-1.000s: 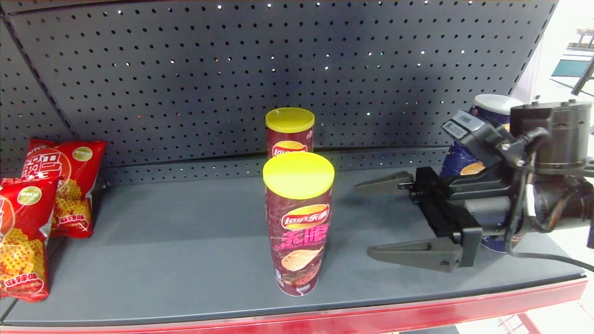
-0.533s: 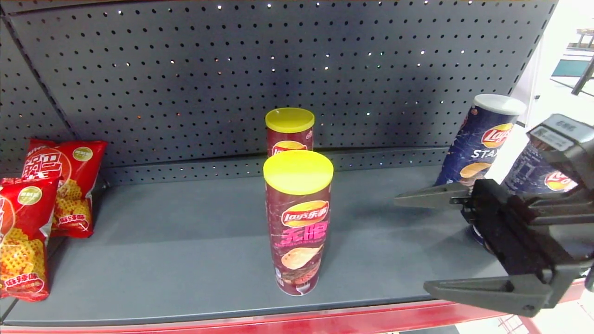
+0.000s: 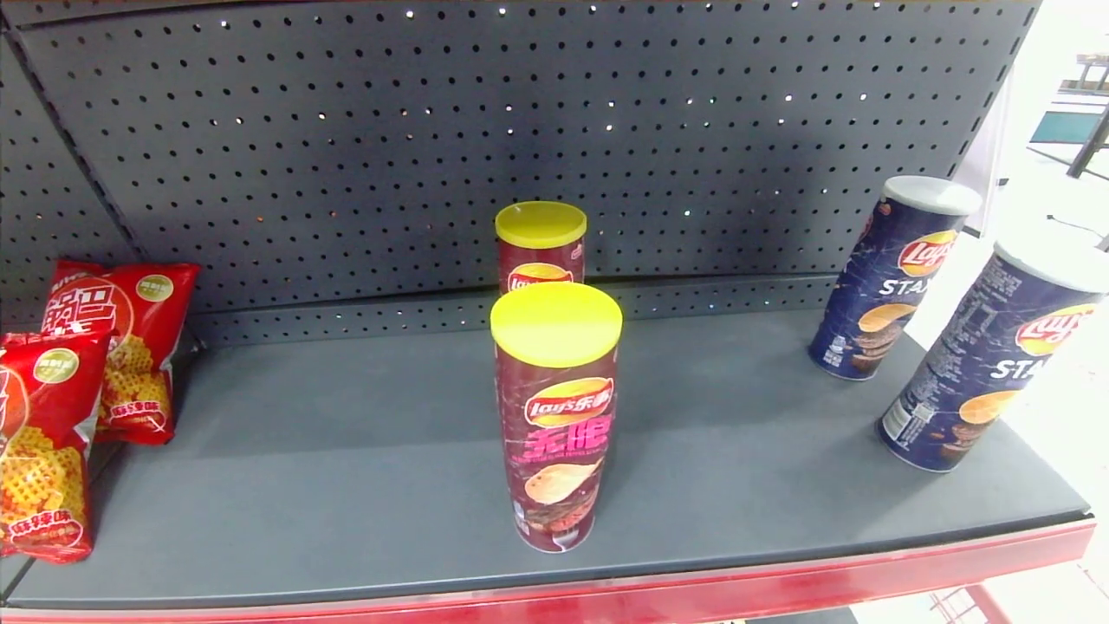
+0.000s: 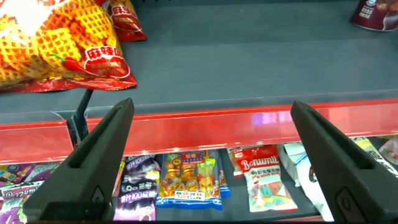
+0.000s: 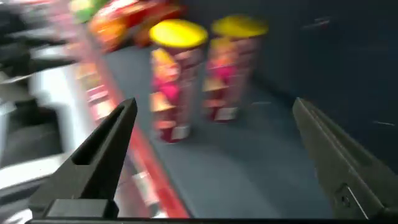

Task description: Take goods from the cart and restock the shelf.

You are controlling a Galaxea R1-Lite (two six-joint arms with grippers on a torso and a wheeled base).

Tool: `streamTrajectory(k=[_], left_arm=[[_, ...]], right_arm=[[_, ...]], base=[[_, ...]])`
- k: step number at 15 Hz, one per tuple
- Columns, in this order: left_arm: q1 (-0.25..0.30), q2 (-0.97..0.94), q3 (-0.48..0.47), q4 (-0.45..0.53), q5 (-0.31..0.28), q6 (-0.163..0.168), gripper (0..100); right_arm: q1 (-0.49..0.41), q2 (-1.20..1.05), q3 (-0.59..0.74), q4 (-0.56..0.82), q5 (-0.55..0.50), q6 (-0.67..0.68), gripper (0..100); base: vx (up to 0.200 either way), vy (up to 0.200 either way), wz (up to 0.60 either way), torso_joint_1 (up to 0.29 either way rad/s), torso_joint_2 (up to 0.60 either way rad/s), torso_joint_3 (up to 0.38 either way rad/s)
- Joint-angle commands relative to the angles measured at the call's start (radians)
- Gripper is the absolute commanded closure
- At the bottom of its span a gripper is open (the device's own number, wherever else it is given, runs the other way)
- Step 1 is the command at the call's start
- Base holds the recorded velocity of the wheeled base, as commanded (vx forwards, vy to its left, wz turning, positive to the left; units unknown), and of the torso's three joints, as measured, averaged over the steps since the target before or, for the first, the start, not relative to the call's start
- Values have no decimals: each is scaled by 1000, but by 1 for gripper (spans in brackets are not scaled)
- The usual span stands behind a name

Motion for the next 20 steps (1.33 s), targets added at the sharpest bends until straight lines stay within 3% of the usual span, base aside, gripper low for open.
streamTrajectory(k=[1,3,5,6,9,12,15,16,17,20], left_arm=[[0,0,1,0,0,0,0],[0,0,-1,0,0,0,0],[0,0,-1,0,0,0,0],[0,0,-1,0,0,0,0],[0,0,-1,0,0,0,0],[0,0,-1,0,0,0,0],[0,0,-1,-2,0,0,0],[0,0,1,0,0,0,0],[0,0,-1,0,0,0,0],[0,0,-1,0,0,0,0]], right_arm=[[-181,-469,28,172,-192,104,0],[-207,-683,62,362,-404,311,0],[-205,-679,165,350,-546,354,0],[-207,-679,266,330,-545,354,0],[-221,-633,662,6,-502,330,0],[-236,-660,662,170,-470,273,0],[-233,-680,662,182,-479,227,0],[-311,-728,662,228,-549,216,0],[-333,-743,662,234,-549,222,0],[-313,-774,662,230,-548,227,0]], base=[[0,0,0,0,0,0],[0,0,0,0,0,0],[0,0,0,0,0,0],[0,0,0,0,0,0],[0,0,0,0,0,0],[0,0,0,0,0,0],[0,0,0,0,0,0],[0,0,0,0,0,0],[0,0,0,0,0,0],[0,0,0,0,0,0]])
